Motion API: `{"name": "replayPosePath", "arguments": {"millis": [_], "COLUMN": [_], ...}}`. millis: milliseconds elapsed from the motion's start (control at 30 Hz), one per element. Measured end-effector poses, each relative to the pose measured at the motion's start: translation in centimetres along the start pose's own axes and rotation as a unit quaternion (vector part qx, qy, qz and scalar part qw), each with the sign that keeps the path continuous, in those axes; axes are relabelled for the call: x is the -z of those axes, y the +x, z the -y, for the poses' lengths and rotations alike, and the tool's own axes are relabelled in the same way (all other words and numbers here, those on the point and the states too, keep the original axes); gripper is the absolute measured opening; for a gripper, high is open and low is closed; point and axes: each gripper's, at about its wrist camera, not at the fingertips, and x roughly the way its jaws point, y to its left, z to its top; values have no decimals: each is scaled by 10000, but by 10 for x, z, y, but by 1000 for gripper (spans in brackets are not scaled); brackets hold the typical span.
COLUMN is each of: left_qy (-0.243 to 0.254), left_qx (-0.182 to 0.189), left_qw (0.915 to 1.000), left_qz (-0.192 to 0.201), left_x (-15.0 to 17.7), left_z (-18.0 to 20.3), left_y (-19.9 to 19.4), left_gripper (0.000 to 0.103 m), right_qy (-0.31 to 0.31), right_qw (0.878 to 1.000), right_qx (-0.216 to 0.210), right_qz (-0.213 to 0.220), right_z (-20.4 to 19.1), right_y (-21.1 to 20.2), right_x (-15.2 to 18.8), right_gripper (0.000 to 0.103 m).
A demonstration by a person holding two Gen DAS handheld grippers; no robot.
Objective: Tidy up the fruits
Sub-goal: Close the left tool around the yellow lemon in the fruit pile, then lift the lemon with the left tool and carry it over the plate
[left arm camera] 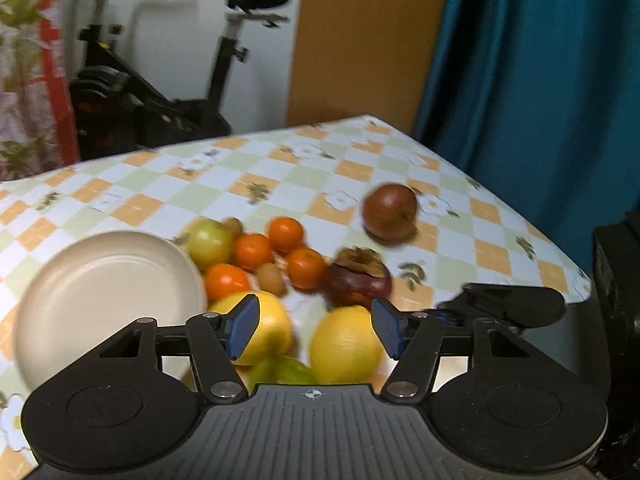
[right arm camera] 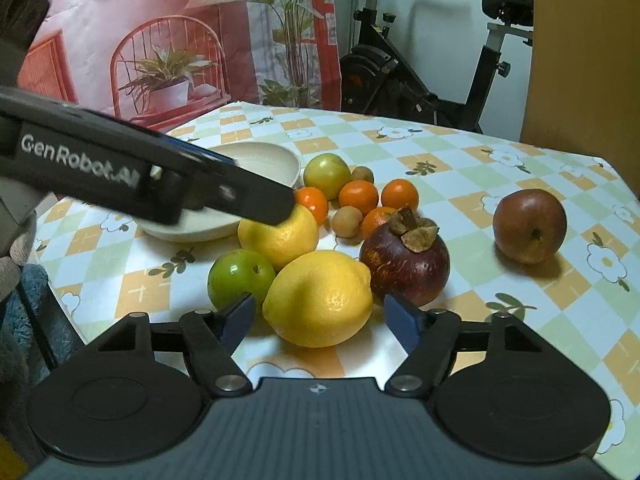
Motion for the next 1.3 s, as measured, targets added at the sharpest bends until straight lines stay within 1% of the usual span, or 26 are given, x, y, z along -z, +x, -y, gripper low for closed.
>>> {"name": "replayPosePath", "arguments": {"millis": [100, 167, 200, 233, 433, 567, 667, 833, 967, 1300], "left_qy": [75, 55, 35, 14, -201, -208, -143, -180, -120, -148], "left_qx": [126, 180, 202, 224, 348, 444, 410, 497, 510, 539], "left_qw": [9997, 9994, 9992, 9990, 9976, 9967, 9970, 9968, 9975, 9983], "left_qz": [-205, -297, -338, -381, -560, -651, -647, -604, -483, -142], "left_x": [3, 5, 5, 6, 8, 8, 8, 8, 6, -2], "left_z": [4, 5, 5, 4, -2, 0, 2, 1, 2, 1], "left_y": [9, 15, 17, 19, 30, 34, 34, 31, 26, 13], "left_gripper": [61, 58, 54, 53, 53, 52, 52, 52, 52, 52], "right_qy": [59, 131, 173, 204, 302, 366, 366, 458, 465, 409], "right_qw": [10000, 9999, 9998, 9997, 9993, 9991, 9991, 9987, 9988, 9991], "right_qx": [-27, -57, -96, -120, -171, -184, -174, -168, -117, 22], "right_qz": [-48, -76, -88, -95, -117, -110, -104, -112, -63, 58], "right_z": [2, 4, 5, 6, 7, 6, 6, 7, 6, 1], "right_y": [3, 3, 4, 4, 6, 6, 6, 3, 1, -8], "right_x": [1, 2, 3, 4, 5, 6, 5, 5, 1, -13], "right_gripper": [68, 65, 64, 63, 63, 63, 63, 62, 62, 62]}}
